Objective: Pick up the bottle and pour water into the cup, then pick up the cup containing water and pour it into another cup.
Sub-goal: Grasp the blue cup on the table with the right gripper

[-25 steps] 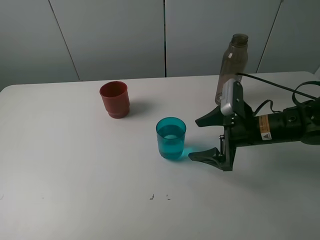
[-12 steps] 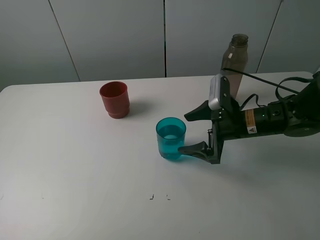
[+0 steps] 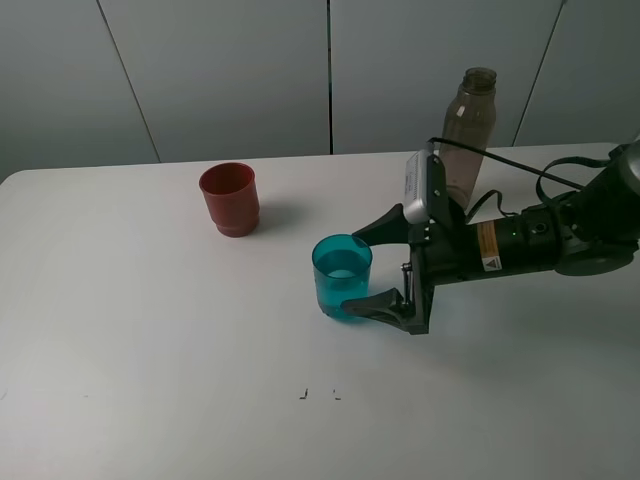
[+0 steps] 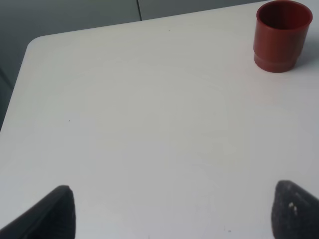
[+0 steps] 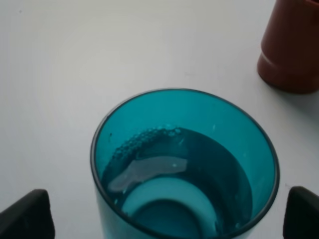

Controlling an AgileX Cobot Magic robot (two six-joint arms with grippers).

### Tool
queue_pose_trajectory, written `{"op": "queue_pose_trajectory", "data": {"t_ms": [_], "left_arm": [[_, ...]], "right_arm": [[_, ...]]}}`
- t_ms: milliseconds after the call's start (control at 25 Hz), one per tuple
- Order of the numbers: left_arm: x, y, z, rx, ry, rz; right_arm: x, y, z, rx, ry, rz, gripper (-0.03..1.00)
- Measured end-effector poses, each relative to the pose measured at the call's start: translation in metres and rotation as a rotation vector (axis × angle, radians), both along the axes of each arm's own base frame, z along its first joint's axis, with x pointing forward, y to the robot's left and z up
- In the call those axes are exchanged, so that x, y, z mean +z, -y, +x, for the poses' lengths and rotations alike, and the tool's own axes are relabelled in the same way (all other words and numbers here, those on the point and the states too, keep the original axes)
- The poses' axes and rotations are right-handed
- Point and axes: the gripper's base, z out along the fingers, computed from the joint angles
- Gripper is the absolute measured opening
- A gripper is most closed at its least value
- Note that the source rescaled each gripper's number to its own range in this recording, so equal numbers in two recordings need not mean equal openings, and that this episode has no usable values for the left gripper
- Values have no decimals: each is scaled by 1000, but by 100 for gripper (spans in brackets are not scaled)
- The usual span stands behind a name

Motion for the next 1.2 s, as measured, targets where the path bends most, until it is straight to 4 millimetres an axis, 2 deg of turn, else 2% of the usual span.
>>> {"op": "queue_pose_trajectory", "data": {"t_ms": [240, 520, 880, 1200], "left_arm": [[0, 0, 0, 0, 0, 0], [0, 0, 0, -3, 0, 6], [0, 0, 0, -3, 0, 6], [0, 0, 0, -3, 0, 6]], "right_arm": [[-7, -3, 0, -29, -27, 1, 100], [-6, -13, -1, -24, 6, 5, 100], [0, -24, 10, -11, 71, -6, 100], [-11, -31, 8, -35, 34, -13, 100]]}}
